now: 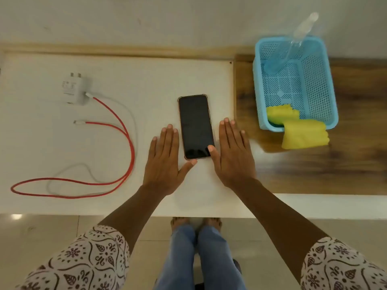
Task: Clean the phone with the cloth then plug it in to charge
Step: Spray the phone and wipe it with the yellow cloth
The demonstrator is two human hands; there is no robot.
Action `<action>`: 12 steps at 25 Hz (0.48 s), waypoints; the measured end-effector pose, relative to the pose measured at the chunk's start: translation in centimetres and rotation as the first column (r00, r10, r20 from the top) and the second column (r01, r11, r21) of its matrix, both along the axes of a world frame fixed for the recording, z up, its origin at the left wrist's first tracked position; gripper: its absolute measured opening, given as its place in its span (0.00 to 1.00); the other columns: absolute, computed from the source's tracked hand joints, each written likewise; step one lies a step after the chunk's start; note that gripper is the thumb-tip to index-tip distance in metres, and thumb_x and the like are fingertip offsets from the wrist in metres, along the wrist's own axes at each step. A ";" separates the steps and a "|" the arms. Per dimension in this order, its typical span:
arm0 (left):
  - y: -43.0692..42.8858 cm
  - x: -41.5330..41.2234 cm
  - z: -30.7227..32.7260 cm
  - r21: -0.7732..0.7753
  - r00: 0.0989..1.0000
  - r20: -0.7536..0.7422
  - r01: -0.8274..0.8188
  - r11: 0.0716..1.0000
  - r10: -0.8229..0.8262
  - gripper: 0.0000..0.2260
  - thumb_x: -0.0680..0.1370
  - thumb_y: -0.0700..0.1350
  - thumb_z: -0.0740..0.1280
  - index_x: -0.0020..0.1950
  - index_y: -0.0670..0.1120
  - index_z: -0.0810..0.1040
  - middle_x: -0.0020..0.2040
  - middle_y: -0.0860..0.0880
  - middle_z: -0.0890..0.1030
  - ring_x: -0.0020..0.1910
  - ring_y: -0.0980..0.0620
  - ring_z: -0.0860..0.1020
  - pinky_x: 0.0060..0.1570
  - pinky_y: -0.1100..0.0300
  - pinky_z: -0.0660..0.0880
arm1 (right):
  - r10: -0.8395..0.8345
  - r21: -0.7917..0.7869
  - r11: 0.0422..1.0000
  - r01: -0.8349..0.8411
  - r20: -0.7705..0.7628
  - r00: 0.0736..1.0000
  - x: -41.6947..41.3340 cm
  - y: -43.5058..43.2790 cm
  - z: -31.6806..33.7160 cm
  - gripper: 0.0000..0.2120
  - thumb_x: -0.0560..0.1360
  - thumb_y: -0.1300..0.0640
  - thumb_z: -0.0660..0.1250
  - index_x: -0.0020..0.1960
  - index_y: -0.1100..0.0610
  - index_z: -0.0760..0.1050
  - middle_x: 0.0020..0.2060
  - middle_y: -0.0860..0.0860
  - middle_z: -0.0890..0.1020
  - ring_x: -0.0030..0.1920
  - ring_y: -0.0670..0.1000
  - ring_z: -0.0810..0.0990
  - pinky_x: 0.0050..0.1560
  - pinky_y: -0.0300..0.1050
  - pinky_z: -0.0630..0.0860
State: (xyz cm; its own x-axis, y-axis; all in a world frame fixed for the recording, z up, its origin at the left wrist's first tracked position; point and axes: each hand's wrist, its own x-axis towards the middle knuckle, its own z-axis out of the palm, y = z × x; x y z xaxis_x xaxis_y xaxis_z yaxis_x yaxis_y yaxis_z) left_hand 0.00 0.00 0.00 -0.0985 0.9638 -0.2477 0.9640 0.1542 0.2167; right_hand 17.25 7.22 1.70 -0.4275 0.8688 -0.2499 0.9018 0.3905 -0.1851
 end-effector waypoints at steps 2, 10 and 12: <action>0.1 0.3 -0.3 0.040 0.999 -0.053 -0.010 0.999 0.012 0.39 0.75 0.69 0.41 0.77 0.44 0.47 0.78 0.43 0.49 0.76 0.44 0.45 0.74 0.47 0.44 | -0.009 0.048 0.999 0.009 0.001 1.000 0.0 -0.1 -0.3 0.33 0.77 0.40 0.35 0.75 0.59 0.48 0.76 0.56 0.55 0.76 0.54 0.50 0.74 0.51 0.47; -0.1 0.3 -1.4 0.158 0.994 -0.108 0.004 0.987 0.013 0.38 0.75 0.70 0.43 0.77 0.46 0.49 0.78 0.44 0.51 0.76 0.44 0.48 0.74 0.45 0.49 | 0.059 0.133 0.989 -0.062 0.023 0.998 0.2 -0.3 -0.6 0.35 0.76 0.38 0.28 0.76 0.55 0.47 0.77 0.53 0.52 0.76 0.54 0.45 0.75 0.54 0.45; -0.1 0.3 -1.5 0.183 0.995 -0.097 -0.003 0.983 0.021 0.38 0.75 0.70 0.44 0.77 0.46 0.50 0.78 0.44 0.52 0.76 0.44 0.48 0.74 0.45 0.50 | 0.062 0.135 0.989 -0.063 0.014 0.998 0.2 -0.4 -0.8 0.35 0.75 0.38 0.28 0.76 0.54 0.47 0.77 0.52 0.51 0.76 0.53 0.44 0.76 0.54 0.44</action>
State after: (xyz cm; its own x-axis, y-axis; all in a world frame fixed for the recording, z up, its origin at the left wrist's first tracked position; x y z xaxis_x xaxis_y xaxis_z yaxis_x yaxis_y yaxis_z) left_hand 0.30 -0.15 -1.54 -0.1255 0.9905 -0.0561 0.9802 0.1325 0.1471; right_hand 17.45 6.83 0.94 -0.4798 0.8666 -0.1368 0.8765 0.4667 -0.1178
